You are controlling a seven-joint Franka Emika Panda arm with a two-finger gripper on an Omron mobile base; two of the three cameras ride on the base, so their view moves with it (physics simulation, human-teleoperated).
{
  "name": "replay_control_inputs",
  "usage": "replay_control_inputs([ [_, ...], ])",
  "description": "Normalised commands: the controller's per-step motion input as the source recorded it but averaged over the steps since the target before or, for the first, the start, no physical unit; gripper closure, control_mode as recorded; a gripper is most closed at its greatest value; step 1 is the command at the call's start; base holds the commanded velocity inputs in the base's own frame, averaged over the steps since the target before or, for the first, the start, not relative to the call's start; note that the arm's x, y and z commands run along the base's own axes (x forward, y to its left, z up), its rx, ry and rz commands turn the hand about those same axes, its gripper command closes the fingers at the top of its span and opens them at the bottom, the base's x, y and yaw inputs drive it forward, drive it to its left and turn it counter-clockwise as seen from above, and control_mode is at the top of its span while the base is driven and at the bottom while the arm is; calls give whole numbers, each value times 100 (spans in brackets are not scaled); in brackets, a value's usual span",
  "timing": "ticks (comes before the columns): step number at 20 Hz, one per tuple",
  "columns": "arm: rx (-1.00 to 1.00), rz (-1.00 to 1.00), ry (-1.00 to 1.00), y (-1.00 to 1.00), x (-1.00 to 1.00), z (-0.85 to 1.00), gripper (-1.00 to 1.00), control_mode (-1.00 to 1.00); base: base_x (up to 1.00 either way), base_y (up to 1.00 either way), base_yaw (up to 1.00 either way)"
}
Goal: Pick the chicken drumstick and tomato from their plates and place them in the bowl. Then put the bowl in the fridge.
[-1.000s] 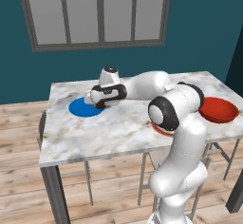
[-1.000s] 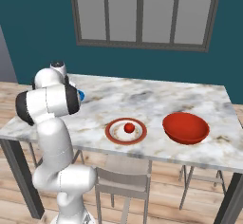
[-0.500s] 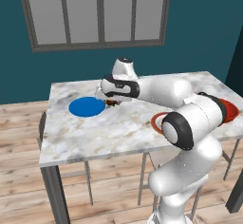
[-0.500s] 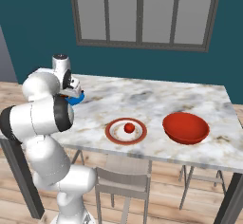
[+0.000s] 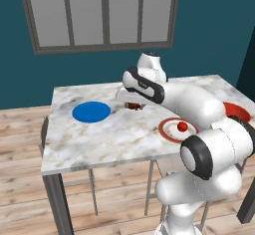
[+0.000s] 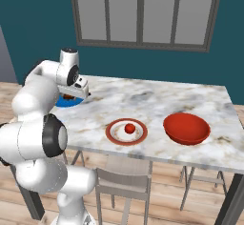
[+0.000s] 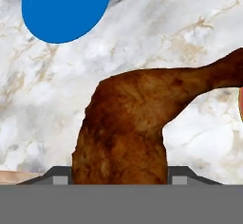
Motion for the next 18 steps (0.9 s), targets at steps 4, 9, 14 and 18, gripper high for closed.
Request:
replay_control_inputs([
  [4,0,3,2,-62,-53,27,100,-100,0,0,0],
  [9,-6,-1,6,-65,-40,11,100,-100,0,0,0],
  [14,-2,-17,16,-72,-23,4,100,-100,0,0,0],
  [18,-2,-21,22,-75,-12,1,100,-100,0,0,0],
])
